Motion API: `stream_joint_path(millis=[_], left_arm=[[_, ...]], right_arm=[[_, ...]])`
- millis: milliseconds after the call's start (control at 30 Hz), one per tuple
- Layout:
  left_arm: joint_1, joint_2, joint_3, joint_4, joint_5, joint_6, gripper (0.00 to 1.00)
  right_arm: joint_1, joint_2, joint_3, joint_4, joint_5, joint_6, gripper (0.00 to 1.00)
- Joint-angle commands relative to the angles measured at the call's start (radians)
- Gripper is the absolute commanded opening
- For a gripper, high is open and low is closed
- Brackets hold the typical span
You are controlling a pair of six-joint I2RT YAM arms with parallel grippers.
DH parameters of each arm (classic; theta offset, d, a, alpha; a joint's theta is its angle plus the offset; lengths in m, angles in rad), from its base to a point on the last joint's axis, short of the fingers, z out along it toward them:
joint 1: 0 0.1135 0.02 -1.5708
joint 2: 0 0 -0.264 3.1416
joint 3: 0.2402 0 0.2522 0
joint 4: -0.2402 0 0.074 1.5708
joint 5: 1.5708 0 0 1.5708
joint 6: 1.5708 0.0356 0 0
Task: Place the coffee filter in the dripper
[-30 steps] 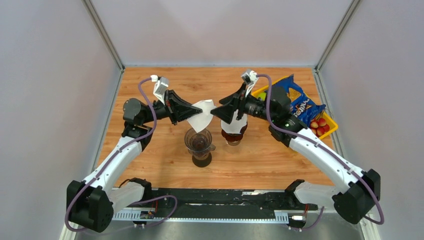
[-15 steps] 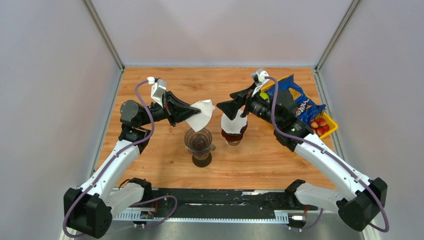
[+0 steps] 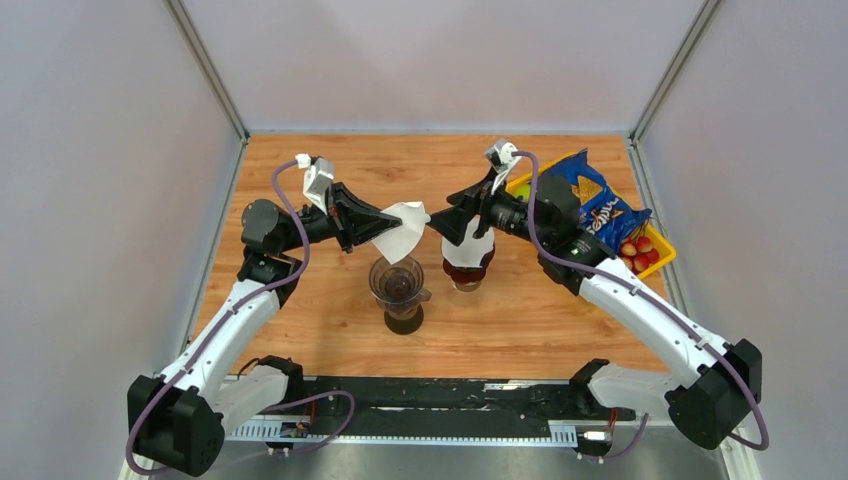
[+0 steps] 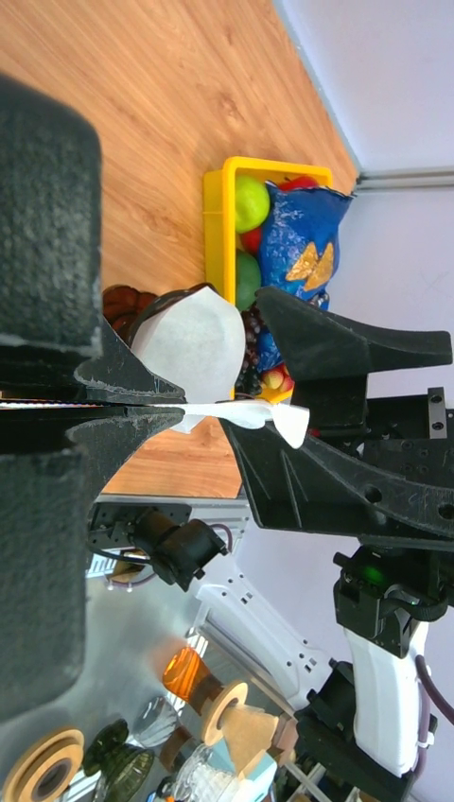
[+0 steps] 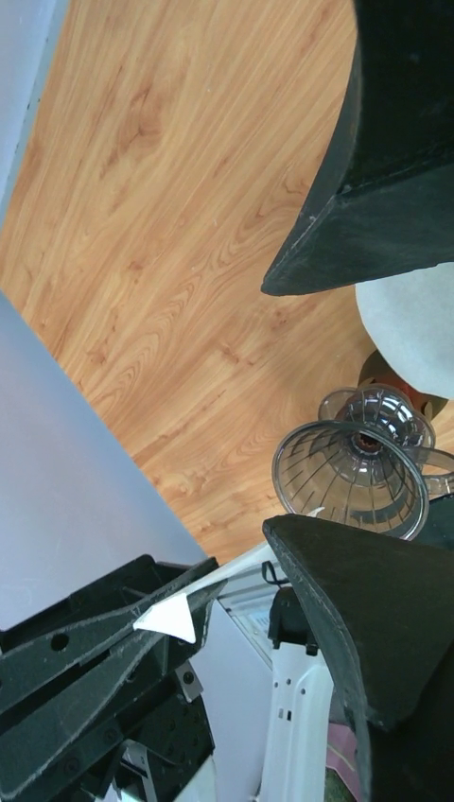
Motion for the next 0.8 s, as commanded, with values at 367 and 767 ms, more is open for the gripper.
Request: stream_joint_path(millis=[367, 767], left_arm=[[-0.004, 0.006, 0.021, 0.004, -0.010, 0.027, 0.00], [-0.003, 0.030, 0.029, 0.028, -0.003, 0.002, 0.00]], right_arm=[[0.000, 0.030, 0.072, 0.023, -0.166, 0.010, 0.88], [0.029, 0.091, 0.107, 0.035, -0.188, 0.009, 0.88]])
